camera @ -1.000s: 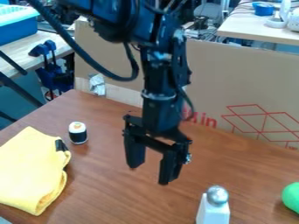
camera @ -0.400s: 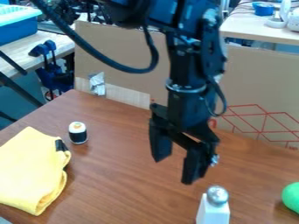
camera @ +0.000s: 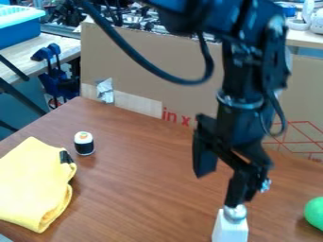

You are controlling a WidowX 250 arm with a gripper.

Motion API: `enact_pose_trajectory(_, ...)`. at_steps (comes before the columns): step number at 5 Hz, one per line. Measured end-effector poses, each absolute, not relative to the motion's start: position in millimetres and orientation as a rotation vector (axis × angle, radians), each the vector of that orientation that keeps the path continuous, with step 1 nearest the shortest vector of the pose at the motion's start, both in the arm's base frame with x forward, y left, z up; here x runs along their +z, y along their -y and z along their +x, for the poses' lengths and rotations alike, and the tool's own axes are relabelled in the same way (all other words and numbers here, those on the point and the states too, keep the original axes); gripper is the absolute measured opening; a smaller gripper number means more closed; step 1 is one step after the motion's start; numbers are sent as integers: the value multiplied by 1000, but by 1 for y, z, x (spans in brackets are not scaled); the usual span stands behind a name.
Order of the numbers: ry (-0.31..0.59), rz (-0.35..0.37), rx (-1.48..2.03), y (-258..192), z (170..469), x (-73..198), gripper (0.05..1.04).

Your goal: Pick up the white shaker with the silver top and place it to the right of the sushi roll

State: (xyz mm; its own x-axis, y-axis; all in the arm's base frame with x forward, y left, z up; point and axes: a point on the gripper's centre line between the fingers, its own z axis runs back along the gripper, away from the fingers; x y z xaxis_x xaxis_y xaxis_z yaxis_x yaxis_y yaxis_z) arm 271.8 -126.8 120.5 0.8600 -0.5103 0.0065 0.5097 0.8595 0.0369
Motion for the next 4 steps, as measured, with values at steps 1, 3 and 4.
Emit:
enact_pose_trajectory(1,-27,26,-557,135,277,104,1005)
enact_pose_trajectory(3,-57,31,-553,140,275,97,1005)
enact_pose_trajectory(4,-49,31,-549,142,275,97,989)
